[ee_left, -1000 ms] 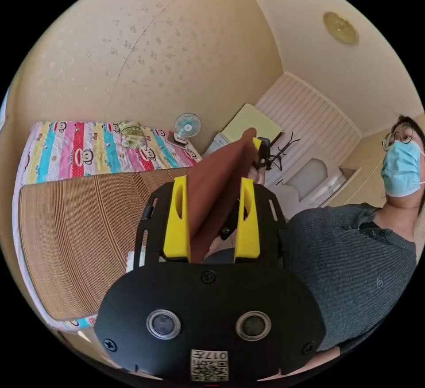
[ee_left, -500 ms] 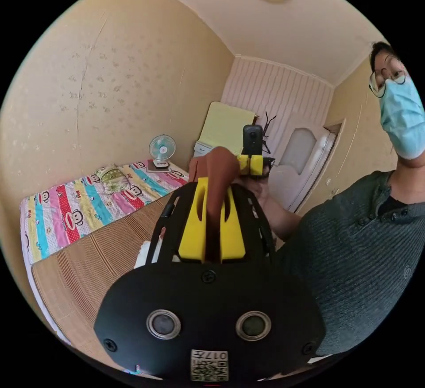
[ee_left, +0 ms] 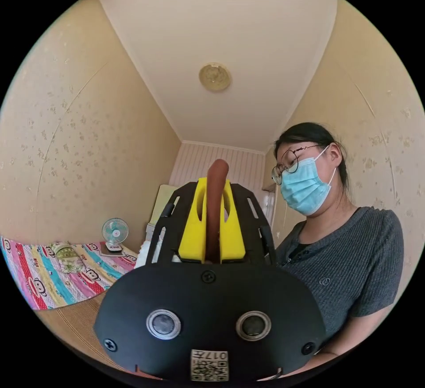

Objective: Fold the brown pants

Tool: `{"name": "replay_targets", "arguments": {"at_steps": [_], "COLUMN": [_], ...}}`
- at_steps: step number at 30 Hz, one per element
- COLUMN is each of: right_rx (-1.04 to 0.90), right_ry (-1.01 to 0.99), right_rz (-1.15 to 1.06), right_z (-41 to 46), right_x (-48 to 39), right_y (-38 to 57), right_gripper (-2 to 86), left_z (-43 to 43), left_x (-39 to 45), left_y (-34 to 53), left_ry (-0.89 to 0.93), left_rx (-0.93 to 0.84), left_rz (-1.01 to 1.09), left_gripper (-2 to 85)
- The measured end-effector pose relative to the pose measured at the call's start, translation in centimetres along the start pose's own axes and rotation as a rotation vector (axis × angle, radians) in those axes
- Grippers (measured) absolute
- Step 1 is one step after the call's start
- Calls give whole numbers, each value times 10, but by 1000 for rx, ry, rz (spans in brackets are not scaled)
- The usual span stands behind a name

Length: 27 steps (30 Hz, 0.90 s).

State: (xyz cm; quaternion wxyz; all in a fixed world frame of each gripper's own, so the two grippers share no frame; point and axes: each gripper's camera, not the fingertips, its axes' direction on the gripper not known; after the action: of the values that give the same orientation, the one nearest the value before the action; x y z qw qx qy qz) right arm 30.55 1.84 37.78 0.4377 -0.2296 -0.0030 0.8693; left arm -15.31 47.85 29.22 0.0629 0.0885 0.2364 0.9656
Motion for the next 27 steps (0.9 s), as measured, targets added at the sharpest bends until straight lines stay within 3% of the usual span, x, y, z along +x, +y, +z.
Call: {"name": "replay_targets", "arguments": {"at_steps": [2, 6, 10, 14, 17, 21, 25, 27], "right_rx": [-32, 360, 573, 711, 729, 667, 594, 589], "right_ry": [45, -342, -513, -495, -346, 34, 283, 316], "right_rz": [53, -7, -299, -369, -303, -230, -194, -172], "right_z": [24, -8, -64, -107, -130, -130, -95, -82], "right_x": [-1, -20, -66, -100, -123, -183, -236, -249], "right_y": [-1, -9, -5, 16, 28, 34, 34, 38], "right_gripper": [187, 184, 61, 51, 44, 36, 35, 34], "left_z": [-16, -37, -76, -134, -154, -157, -147, -137], "left_x": [1, 1, 0, -6, -6, -10, -30, -37], "left_y": [-10, -22, -19, 8, 34, 71, 134, 158], "left_ry": [90, 229, 338, 217, 79, 10, -392, -462], "left_rx": [67, 166, 318, 462, 421, 248, -54, -160], "left_rz": [4, 1, 38, 5, -45, -33, -236, -323], "left_gripper": [34, 43, 48, 49, 52, 56, 58, 60]}}
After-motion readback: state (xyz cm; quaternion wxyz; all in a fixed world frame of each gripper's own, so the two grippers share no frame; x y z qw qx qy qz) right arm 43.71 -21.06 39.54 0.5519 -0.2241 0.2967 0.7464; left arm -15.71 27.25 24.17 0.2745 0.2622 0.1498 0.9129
